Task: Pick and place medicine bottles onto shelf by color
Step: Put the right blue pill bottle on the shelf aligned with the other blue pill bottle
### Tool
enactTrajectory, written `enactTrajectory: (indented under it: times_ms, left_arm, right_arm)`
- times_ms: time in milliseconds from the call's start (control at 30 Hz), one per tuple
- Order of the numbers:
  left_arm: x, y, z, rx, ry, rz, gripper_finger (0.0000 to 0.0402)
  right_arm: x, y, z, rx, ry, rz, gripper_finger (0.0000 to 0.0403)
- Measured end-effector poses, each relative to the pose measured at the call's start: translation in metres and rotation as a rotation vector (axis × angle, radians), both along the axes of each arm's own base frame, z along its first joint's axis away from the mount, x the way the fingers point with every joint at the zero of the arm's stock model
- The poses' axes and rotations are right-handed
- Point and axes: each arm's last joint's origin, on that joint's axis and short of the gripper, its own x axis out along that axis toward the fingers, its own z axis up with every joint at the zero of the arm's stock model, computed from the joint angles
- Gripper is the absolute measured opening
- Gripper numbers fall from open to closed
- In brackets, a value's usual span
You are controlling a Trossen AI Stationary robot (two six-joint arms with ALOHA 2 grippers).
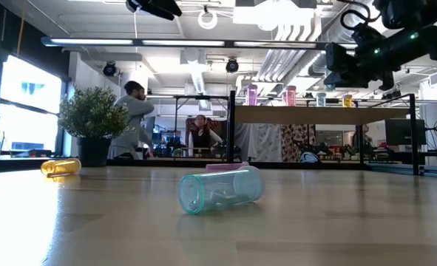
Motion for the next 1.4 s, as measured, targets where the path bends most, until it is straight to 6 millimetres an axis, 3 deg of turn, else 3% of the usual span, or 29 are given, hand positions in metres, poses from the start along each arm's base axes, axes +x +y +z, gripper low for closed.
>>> enactTrajectory:
  times_ms: [400,1000,1400]
  left_arm:
    - [0.000,0.000,0.000,0.000,0.000,0.000,0.0227]
    - [0.000,0.000,0.000,-0.002,-0.002,0.001,0.0227]
    - [0.000,0.000,0.000,-0.001,-0.002,0.001,0.0227]
  right_arm:
    - [0.008,-0.016,-0.017,0.042,0.069,-0.110,0.0081]
    - [0.006,-0.025,-0.025,0.122,0.059,-0.070,0.0081]
    - [0.006,-0.025,-0.027,0.134,0.079,-0.069,0.0131]
